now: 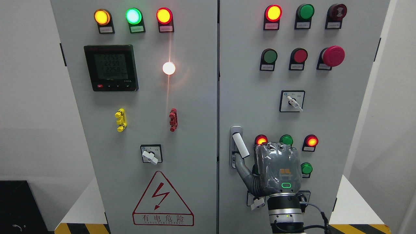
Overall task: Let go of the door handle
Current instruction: 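Close the right hand fingers around the silver latch handle, then rotate the latch handle sideways to horizontal with the right hand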
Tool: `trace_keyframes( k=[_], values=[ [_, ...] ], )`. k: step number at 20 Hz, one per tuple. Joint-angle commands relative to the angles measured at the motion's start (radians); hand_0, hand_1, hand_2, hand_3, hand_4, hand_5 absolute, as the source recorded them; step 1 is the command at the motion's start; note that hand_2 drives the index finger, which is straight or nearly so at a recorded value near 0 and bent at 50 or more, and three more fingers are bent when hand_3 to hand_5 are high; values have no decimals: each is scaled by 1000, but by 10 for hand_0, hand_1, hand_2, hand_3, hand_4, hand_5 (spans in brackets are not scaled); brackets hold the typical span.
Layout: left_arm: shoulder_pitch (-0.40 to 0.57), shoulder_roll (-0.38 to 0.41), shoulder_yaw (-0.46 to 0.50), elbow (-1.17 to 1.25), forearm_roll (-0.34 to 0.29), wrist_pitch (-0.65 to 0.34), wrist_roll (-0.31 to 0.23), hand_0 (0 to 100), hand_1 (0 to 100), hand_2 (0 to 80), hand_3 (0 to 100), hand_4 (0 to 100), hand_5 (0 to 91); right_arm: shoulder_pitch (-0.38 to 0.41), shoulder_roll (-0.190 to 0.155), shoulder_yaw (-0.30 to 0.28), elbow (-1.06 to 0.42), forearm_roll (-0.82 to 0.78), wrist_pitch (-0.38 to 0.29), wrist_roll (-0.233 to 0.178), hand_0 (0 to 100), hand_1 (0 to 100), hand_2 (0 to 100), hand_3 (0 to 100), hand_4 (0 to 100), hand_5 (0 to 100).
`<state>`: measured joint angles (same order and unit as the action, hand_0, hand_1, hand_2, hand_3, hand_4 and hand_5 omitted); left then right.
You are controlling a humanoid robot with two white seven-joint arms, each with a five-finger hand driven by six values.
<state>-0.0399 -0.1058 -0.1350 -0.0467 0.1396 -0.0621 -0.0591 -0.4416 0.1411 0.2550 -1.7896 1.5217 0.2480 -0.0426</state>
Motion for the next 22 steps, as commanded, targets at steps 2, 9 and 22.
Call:
trace_keyframes(
  k=[2,9,22],
  values=[
    [0,0,0,-1,0,-1,-1,120,556,0,0,0,0,3,0,0,-10,0,1,-2,508,350,981,1000,1000,1000],
    [0,0,0,-1,0,-1,-1,120,556,0,0,0,0,3,0,0,-14,0,-1,-3,510,352,981,1000,1000,1000],
    [0,0,0,-1,0,-1,-1,120,556,0,0,0,0,1,-2,-6,-14,2,-1,-2,510,373,980,1000,1000,1000]
  ],
)
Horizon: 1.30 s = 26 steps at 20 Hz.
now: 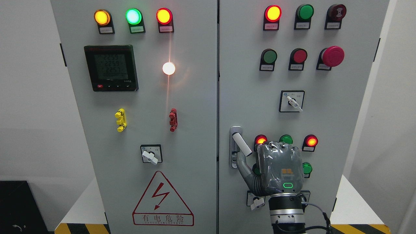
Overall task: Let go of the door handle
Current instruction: 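Rotate the latch handle sideways to horizontal with the right hand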
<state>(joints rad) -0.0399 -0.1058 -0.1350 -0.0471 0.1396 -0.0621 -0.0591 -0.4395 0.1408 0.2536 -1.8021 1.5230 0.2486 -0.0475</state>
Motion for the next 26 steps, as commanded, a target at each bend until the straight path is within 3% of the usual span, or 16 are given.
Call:
trace_keyframes(
  k=[1,26],
  values=[
    [0,0,0,0,0,-1,-1,120,556,0,0,0,0,-1,-1,-10,-2,9,-2,3,510,378,980,1000,1000,1000],
    [0,0,0,0,0,-1,-1,120,556,0,0,0,0,-4,-1,-22,-11,16,-2,3,509,402,980,1000,1000,1000]
  ],
)
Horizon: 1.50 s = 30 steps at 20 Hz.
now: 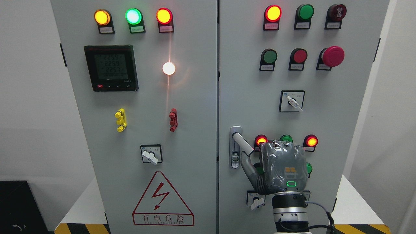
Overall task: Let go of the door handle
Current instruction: 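Rotate the latch handle sideways to horizontal with the right hand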
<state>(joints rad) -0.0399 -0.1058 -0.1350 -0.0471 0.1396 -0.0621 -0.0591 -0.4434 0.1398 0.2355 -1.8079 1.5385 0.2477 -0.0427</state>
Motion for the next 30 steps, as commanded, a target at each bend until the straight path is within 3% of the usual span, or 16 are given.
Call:
trace_keyframes(
  k=[1,30],
  values=[
    [0,0,0,0,0,-1,-1,120,556,0,0,0,0,0,-2,-4,-5,0,-1,-2,510,402,979,1000,1000,1000],
    [0,0,0,0,0,-1,-1,120,556,0,0,0,0,-17,-6,-21,-5,0,-2,-2,517,405,978,1000,1000,1000]
  ],
)
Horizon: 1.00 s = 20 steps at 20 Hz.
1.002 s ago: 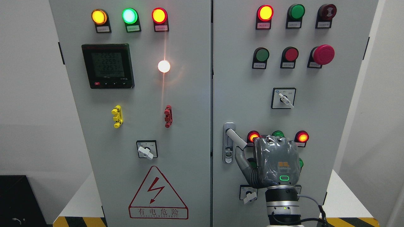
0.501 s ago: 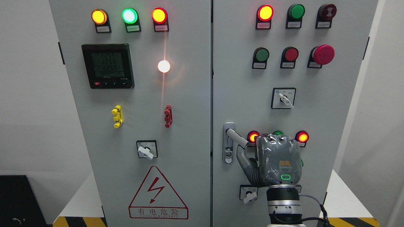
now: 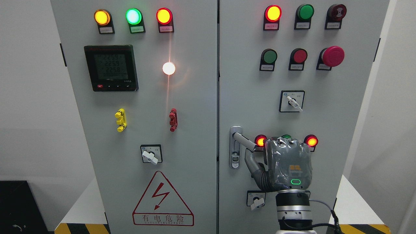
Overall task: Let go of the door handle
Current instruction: 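Rotate the latch handle sideways to horizontal with the right hand, then hold the turned latch handle in the right hand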
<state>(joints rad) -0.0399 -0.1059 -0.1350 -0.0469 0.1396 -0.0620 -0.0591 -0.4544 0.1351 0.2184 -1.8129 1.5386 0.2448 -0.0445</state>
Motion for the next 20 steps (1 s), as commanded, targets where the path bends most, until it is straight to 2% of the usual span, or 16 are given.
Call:
trace_keyframes(
  k=[1,20],
  values=[
    [0,0,0,1,0,-1,-1,120,556,0,0,0,0,-9,-2,-5,0,0,1,0,517,405,978,1000,1000,1000],
    [0,0,0,1,0,-1,-1,120,556,0,0,0,0,-10,-3,-5,-8,0,1,2,520,406,974,1000,1000,1000]
  ],
)
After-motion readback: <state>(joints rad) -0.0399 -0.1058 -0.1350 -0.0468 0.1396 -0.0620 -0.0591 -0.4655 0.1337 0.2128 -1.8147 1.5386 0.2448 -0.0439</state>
